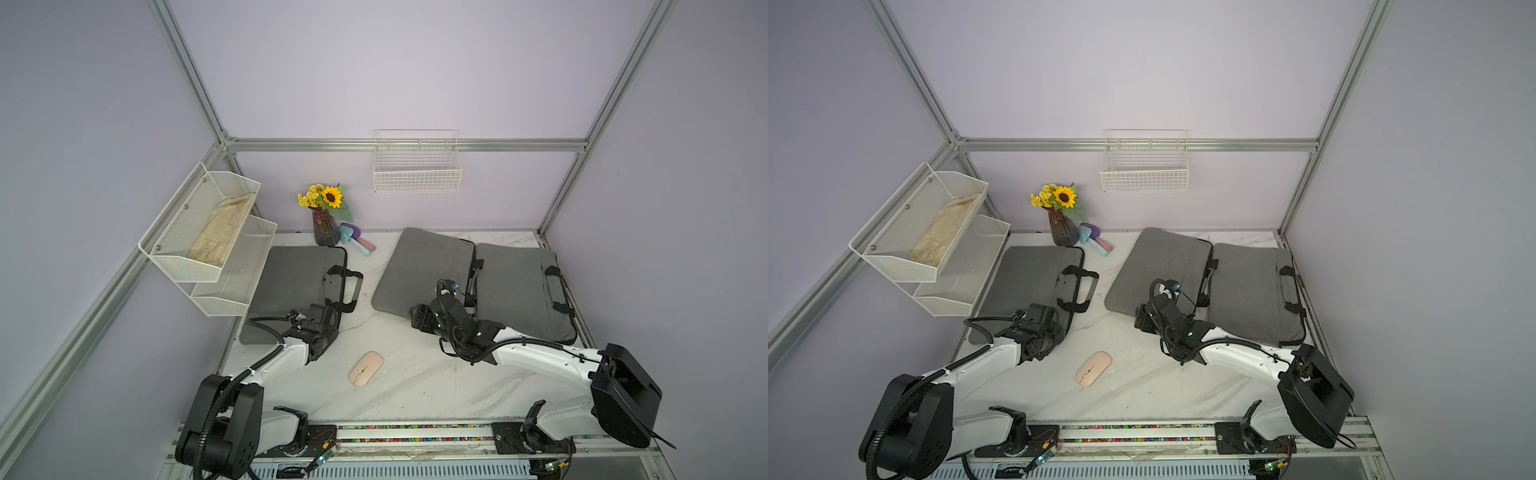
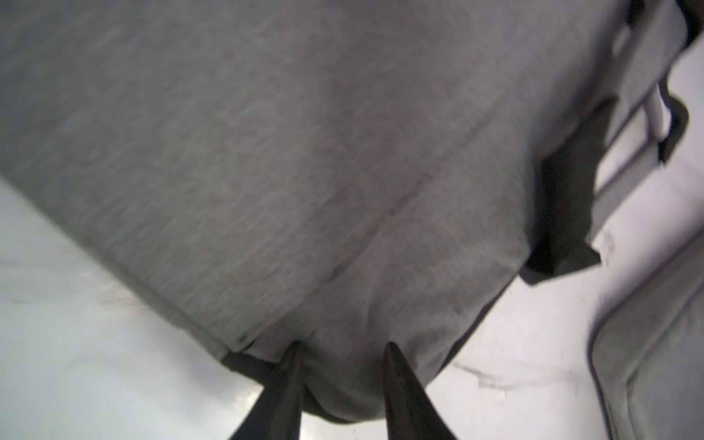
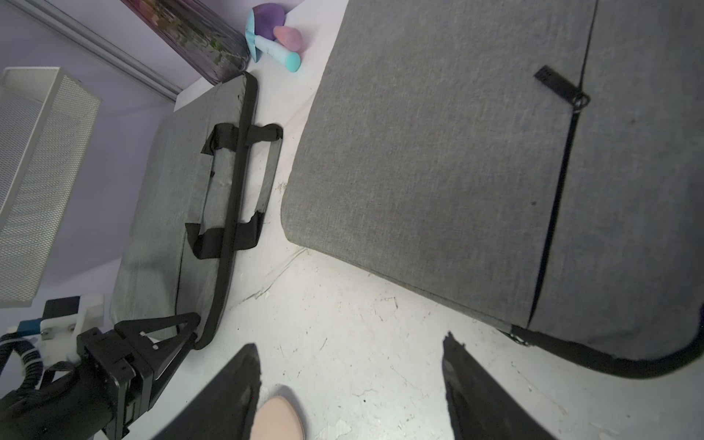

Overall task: Put the mouse into the laptop bag
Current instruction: Adjust the zippered laptop bag at the center of the board, then unzip the zipper on the zippered laptop bag.

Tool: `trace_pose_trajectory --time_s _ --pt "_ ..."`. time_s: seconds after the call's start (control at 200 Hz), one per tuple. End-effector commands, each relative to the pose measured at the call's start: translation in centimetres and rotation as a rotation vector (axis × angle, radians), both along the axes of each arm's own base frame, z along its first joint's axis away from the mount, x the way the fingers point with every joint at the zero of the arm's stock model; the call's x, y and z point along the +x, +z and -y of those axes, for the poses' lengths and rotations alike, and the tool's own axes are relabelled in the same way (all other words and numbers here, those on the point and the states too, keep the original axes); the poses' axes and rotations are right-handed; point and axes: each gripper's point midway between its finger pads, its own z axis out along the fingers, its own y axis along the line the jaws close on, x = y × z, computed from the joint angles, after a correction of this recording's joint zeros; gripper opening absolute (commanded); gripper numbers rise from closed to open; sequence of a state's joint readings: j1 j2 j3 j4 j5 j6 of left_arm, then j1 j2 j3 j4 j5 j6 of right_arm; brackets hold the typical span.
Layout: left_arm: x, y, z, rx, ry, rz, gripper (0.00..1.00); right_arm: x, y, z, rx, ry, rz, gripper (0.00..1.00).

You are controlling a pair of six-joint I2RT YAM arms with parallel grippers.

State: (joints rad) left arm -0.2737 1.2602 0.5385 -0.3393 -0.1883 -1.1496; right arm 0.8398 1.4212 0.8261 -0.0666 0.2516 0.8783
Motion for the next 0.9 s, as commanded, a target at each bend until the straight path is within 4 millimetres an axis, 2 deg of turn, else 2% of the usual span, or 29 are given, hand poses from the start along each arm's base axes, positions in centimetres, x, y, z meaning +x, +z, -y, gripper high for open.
trace_pose_trajectory --time_s 0.0,0.05,0.085,0.225,0.365,0.435,0.51,0.64,0.73,0.825,0.895 --pt "-0.1 0.3 3.0 -0.079 -0.054 -0.025 0.47 0.0 -0.1 -1.6 0.020 0.021 0.004 0.77" --pt "-0.4 0.3 3.3 -0.083 -0.061 -0.033 0.65 -0.1 -0.4 -2.3 0.017 0.039 0.004 0.77" --pt "-0.6 0.3 3.2 -0.082 -0.059 -0.036 0.73 -0.3 -0.4 -2.8 0.016 0.053 0.008 0.77" --pt "-1.5 1.9 1.7 -0.029 -0.032 -0.015 0.92 -0.7 -0.9 -4.5 0.010 0.100 0.021 0.78" --pt "-2.5 5.0 -1.5 0.099 0.027 0.055 0.96 -2.1 -0.1 -8.0 0.035 0.192 0.072 0.81" --pt "-3.2 5.6 -3.1 0.123 0.040 0.063 1.00 -3.1 0.0 -10.3 0.026 0.233 0.087 0.82" --pt "-4.0 5.7 -4.6 0.129 0.057 0.056 1.00 -3.7 -0.5 -12.9 0.009 0.264 0.081 0.82" --pt "-4.8 5.7 -7.2 0.168 0.072 0.061 1.00 -3.6 -2.8 -17.0 0.006 0.297 0.047 0.82" --pt "-6.2 5.6 -9.7 0.248 0.126 0.011 1.00 -3.0 -4.7 -19.4 -0.004 0.312 0.026 0.83" --pt "-4.9 5.0 -8.5 0.176 0.037 0.078 1.00 -2.3 -7.2 -21.9 -0.024 0.335 -0.013 0.83" --pt "-5.5 5.1 -9.0 0.187 0.062 0.050 1.00 -1.8 -8.6 -23.1 -0.035 0.337 -0.027 0.83"
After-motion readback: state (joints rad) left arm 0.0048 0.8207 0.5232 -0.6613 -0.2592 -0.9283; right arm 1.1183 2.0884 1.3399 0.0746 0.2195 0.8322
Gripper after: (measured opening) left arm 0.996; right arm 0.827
